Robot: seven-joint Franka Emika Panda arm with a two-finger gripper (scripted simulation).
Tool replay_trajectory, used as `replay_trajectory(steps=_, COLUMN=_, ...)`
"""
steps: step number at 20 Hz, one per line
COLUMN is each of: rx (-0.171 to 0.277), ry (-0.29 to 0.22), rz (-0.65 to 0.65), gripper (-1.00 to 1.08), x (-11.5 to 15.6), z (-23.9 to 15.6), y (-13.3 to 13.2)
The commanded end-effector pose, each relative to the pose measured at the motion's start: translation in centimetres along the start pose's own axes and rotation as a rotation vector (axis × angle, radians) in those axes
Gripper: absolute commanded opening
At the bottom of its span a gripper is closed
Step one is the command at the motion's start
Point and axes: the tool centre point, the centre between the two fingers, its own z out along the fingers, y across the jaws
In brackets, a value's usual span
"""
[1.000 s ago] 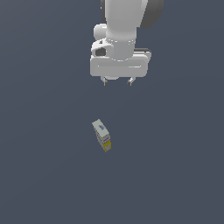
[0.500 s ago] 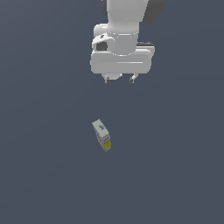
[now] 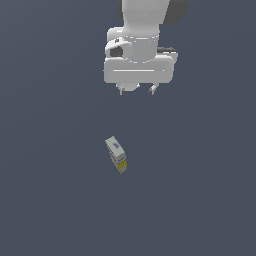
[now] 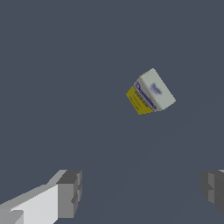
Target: Pick up the object and move it to a goal position.
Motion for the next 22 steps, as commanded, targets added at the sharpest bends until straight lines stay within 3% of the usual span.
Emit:
replay_trajectory(steps=1, rx=0.0, ry=-0.001, rz=-0.009, gripper=1.0, x=0.2, z=0.2, y=0.1)
replay_trajectory(steps=11, rx=0.0, ry=-0.012, rz=-0.114, gripper=1.0, x=2.3, z=2.4, y=1.2)
replay_trajectory(steps=22, rx=0.007, ry=-0.033, rz=-0.333, gripper=1.0, x=6.2, z=7.5, y=3.9)
